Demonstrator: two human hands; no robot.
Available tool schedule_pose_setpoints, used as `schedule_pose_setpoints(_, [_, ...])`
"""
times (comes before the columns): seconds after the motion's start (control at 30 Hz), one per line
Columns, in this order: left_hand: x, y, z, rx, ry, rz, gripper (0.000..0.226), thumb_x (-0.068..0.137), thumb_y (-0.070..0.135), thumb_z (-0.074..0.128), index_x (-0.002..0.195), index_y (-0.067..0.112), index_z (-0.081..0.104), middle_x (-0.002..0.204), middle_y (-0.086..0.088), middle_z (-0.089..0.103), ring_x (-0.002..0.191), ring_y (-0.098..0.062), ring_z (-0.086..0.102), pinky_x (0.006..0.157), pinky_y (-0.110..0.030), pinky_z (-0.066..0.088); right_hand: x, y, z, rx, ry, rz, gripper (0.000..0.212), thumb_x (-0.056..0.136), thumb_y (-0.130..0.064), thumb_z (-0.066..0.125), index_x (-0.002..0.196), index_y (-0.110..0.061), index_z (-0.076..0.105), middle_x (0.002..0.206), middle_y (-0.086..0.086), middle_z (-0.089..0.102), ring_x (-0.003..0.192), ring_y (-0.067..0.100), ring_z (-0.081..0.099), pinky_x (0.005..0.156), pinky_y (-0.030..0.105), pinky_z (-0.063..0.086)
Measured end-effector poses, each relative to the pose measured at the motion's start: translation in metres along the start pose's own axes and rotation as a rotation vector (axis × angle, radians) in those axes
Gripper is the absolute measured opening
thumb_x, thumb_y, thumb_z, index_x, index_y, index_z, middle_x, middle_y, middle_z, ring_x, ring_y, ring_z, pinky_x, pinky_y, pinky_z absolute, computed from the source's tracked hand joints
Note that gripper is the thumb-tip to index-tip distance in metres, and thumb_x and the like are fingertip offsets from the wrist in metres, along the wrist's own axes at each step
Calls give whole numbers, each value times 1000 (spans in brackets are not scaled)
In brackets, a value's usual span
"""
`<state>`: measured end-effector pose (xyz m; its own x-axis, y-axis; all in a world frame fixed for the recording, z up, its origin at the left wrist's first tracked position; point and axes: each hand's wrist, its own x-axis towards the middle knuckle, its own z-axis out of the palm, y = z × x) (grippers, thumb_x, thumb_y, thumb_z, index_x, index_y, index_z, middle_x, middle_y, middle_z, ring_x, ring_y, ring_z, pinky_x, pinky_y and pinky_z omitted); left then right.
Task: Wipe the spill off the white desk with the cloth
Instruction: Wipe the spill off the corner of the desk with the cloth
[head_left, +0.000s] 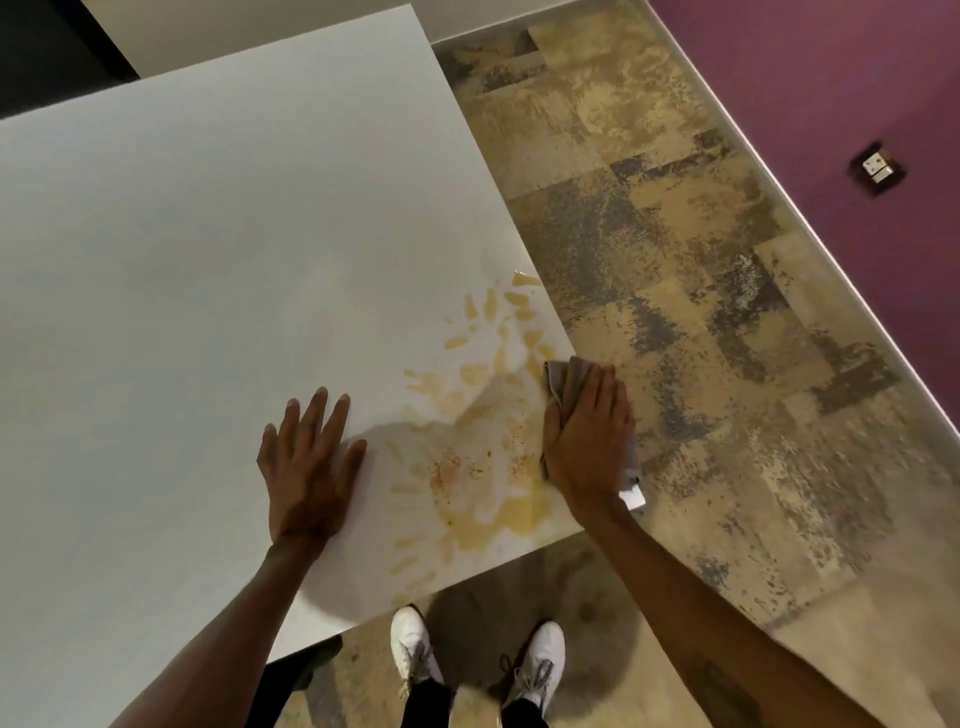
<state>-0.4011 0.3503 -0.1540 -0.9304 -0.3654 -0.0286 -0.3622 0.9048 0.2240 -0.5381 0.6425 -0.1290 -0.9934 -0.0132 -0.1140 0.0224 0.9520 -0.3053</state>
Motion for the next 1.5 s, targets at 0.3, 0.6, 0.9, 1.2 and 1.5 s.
schedule_pose_setpoints(0.3, [1,7,-5,3,-36,-58,69,102,65,11,157,29,35,167,-1,29,157,-29,19,125,-53,14,26,12,-4,197,-38,-60,86,90,-60,55,155,-14,22,156,15,34,140,34,38,112,47,36])
schedule_pose_setpoints(0.6, [-3,8,-4,-34,18,-43,65,102,61,20,154,28,41,165,0,34,156,-29,23,124,-54,16,-17,28,-17,313,31,129,63,88,-49,61,141,-19,45,124,9,61,111,33,62,89,46,53])
schedule_pose_setpoints(0.9, [-9,9,-2,35,179,71,52,109,44,34,148,16,53,156,-11,48,147,-38,41,117,-58,33,-49,40,-14,90,134,76,75,90,-52,60,141,-1,43,128,25,59,115,41,58,98,49,48])
schedule_pose_setpoints(1.2, [-3,5,-7,47,-51,27,70,104,57,8,161,20,28,170,-7,21,158,-33,13,126,-58,12,-3,12,-7,120,124,216,56,99,-40,54,134,3,48,110,24,67,94,42,66,77,45,52])
schedule_pose_setpoints(1.5, [-1,5,-5,17,-65,48,68,102,51,19,161,18,25,171,-4,13,159,-32,6,126,-61,11,70,-29,2,319,219,203,43,98,-37,56,120,0,56,92,25,70,82,43,67,68,41,50])
